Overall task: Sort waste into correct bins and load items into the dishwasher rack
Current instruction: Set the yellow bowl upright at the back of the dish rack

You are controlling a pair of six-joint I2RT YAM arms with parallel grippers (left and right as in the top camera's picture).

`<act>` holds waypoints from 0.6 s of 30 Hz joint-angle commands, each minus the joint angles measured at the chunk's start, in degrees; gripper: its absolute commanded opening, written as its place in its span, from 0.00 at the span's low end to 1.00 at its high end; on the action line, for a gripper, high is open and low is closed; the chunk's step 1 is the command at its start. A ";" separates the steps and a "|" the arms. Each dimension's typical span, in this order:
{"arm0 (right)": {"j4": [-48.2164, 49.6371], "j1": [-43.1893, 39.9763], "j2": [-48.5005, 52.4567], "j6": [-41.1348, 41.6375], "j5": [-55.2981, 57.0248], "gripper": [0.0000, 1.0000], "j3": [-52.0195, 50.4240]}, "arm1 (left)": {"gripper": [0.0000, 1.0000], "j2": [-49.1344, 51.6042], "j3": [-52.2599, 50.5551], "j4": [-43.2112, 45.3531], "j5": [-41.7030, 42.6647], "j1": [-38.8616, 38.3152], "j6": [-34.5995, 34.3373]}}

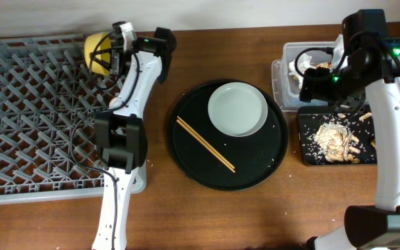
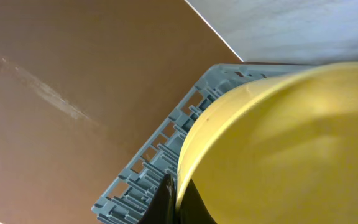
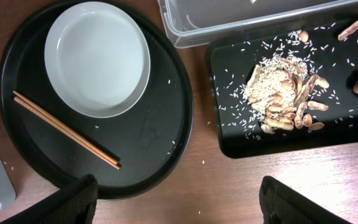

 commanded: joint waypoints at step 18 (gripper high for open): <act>-0.46 -0.07 0.09 -0.52 0.98 0.84 -0.20 | 0.00 0.42 0.15 -2.27 7.06 -0.04 0.33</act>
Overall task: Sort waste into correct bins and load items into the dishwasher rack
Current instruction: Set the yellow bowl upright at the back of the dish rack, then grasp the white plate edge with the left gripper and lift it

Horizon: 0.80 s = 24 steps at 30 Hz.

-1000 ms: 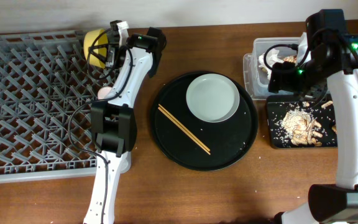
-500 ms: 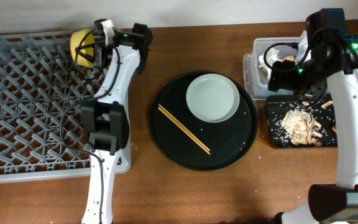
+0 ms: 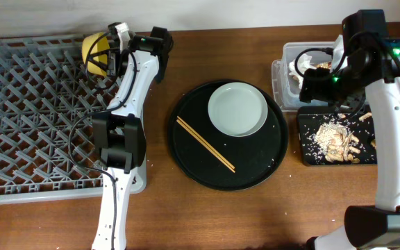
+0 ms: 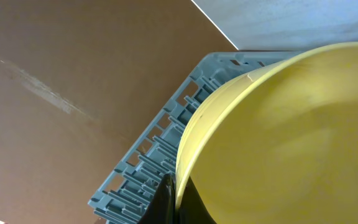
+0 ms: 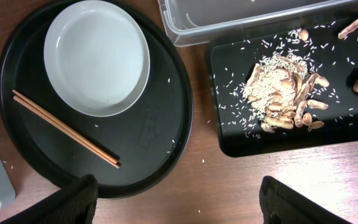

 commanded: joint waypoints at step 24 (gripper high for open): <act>-0.02 -0.02 0.09 -1.44 -0.81 0.84 -0.20 | 0.99 3.96 12.55 -12.61 8.87 -7.72 1.27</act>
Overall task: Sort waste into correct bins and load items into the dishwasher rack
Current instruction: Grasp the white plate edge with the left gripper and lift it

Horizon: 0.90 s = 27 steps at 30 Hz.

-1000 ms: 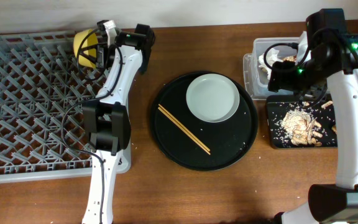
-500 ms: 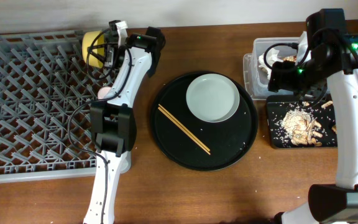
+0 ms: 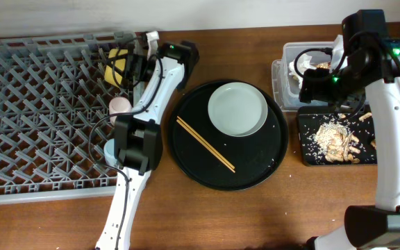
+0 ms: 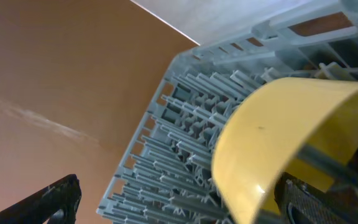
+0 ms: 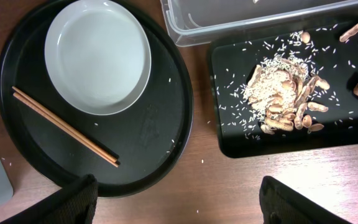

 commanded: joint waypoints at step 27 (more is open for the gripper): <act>-1.97 -0.02 0.09 -0.35 -1.44 0.85 -0.20 | 0.49 -4.74 -5.64 17.18 87.56 -8.59 11.82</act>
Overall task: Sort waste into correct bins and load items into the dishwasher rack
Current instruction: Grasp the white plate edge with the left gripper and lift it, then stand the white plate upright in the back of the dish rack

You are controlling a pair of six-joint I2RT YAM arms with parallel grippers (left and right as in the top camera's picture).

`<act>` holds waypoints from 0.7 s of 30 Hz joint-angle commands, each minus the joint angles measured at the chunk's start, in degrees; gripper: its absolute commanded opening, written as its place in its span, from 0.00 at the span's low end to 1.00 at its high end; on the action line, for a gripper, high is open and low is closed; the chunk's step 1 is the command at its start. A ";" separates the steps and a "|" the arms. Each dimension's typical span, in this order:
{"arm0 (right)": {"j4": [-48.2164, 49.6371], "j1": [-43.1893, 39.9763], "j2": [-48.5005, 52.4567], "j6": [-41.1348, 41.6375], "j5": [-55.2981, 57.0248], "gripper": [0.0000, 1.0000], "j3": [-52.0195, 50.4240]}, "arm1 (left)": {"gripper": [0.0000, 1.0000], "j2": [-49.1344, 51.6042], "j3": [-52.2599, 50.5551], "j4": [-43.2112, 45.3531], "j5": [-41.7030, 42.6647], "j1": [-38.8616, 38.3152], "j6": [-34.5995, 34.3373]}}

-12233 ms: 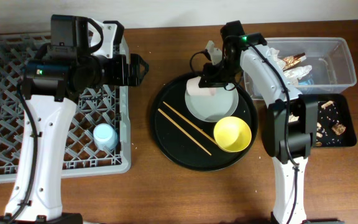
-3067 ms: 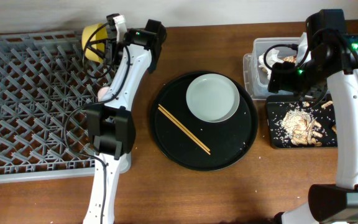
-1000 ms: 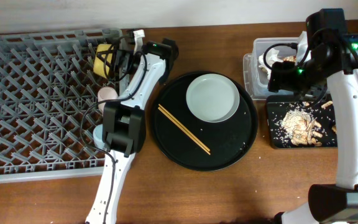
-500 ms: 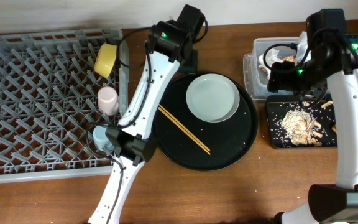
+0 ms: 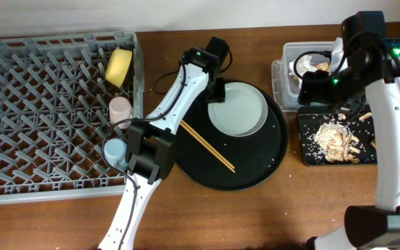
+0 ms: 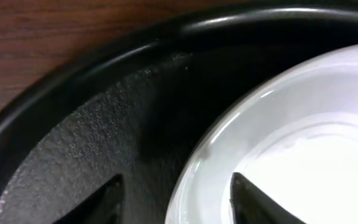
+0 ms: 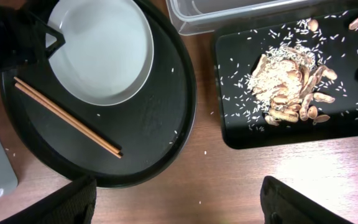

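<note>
A white bowl sits on the round black tray beside a pair of chopsticks. My left gripper is low at the bowl's left rim, open, one finger inside the bowl and one outside over the tray. In the left wrist view the rim runs between the fingers. A yellow bowl stands on edge in the grey rack. My right gripper hangs open and empty, high above the table near the bins.
A pink cup and a blue cup sit in the rack's right side. At the right, a clear bin holds crumpled waste, and a black rectangular tray carries rice and food scraps.
My left gripper was open beside the yellow bowl in the rack; it is now over the round tray, straddling the white bowl's left rim. The yellow bowl stays in the rack.
My left gripper first held the yellow bowl over the rack's far right corner, and still held it a moment later. Then it was open with the bowl resting in the rack. Now it is at the white bowl. The right arm has stayed put.
</note>
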 commanded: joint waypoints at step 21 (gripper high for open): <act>-0.63 -0.02 0.09 -0.35 -0.31 0.85 -0.20 | 0.00 -23.32 5.42 -5.33 -28.96 6.93 17.03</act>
